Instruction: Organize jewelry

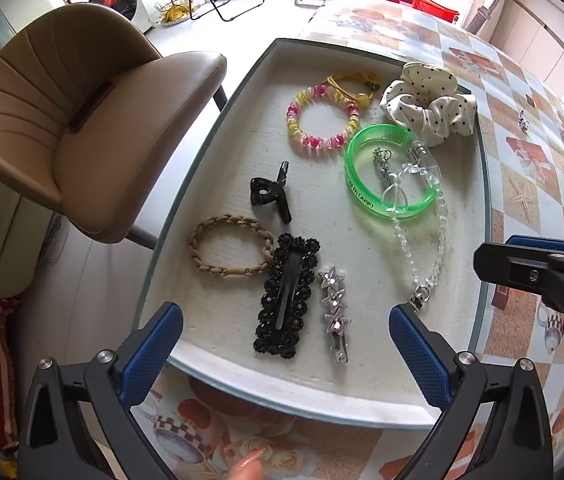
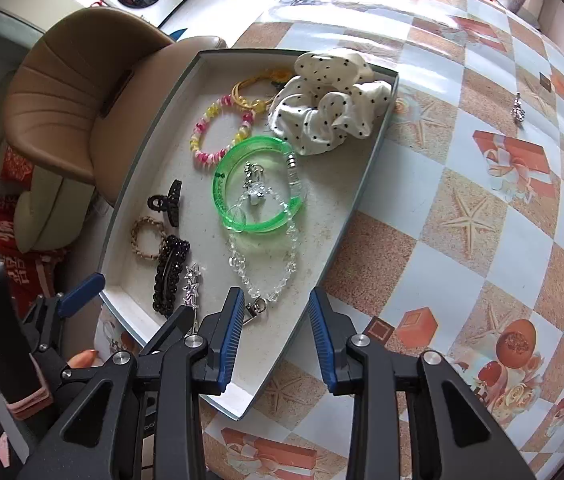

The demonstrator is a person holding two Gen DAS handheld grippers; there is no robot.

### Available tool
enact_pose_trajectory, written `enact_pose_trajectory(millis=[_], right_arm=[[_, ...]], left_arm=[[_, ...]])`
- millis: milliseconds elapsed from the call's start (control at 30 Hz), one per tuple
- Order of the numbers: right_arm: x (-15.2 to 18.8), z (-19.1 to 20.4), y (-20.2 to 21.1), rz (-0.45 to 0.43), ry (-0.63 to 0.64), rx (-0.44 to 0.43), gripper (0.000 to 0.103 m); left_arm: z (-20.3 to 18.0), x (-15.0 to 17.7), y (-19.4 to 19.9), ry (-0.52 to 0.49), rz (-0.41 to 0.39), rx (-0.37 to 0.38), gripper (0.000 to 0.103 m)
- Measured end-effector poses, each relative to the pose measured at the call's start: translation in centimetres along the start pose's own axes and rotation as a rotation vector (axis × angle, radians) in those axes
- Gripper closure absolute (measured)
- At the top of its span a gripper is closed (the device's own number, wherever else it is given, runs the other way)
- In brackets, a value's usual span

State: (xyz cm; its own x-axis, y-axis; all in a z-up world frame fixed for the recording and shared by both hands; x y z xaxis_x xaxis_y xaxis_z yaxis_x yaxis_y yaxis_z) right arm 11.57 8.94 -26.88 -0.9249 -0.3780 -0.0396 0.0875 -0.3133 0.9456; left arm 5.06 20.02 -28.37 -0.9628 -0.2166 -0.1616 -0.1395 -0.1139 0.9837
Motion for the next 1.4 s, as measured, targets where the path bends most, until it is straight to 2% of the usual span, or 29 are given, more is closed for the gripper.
enact_pose_trajectory(millis=[133, 267, 333, 400, 600, 800, 1100, 1233, 1400], right_arm=[[0.3, 0.3, 0.0, 0.002, 0.012, 0.023, 0.052], [0.6, 0.5, 0.2, -0.004, 0.022, 0.042, 0.038], [0.8, 0.6, 0.2, 0.001, 0.024, 0.046, 0.038], [1.1, 0.7, 0.2, 0.007, 0.027, 0.055, 0.026], [2.1, 1.2, 0.5, 0.030, 0.034, 0.090, 0.017], [3.0, 2.0, 2.6, 0.002, 0.015, 0.107, 0.015], [2.8, 3.9, 7.4, -0.102, 0.014, 0.161, 0.015], [3.1, 4.9, 9.9, -0.124, 0.031, 0.199, 0.015], [3.7, 5.7, 12.5, -0.145, 0.057, 0.197, 0.014]], left_arm=[[0.7, 0.5, 0.4, 0.012, 0.016, -0.008, 0.000], [1.6, 1.2, 0.9, 0.029, 0.033, -0.016, 0.000], [1.8, 1.5, 1.2, 0.028, 0.038, -0.028, 0.000], [2.1, 1.9, 1.5, 0.026, 0.046, -0.032, 0.000], [3.1, 3.1, 2.8, 0.039, 0.069, -0.016, 0.000], [3.7, 3.8, 5.3, 0.030, 0.055, 0.000, 0.000], [4.5, 3.2, 10.2, 0.033, -0.010, 0.024, 0.000], [5.2, 3.2, 12.5, 0.059, -0.028, 0.019, 0.000], [5.6, 3.5, 14.9, 0.091, -0.058, 0.003, 0.000]])
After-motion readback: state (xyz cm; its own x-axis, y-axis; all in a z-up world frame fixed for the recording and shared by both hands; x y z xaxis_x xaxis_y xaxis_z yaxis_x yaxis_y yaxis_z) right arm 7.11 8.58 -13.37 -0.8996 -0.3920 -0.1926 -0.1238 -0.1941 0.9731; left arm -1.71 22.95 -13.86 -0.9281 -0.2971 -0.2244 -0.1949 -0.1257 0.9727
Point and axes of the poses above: each gripper's, at about its wrist camera, not at the fingertips, and y roughly against the way its jaws point, z to its left, x to its underside, the point moved 8 cm from there along -y, roughly the way its jaws point, and after that the axes turned 6 degrees about z, right-handed, at the moved point
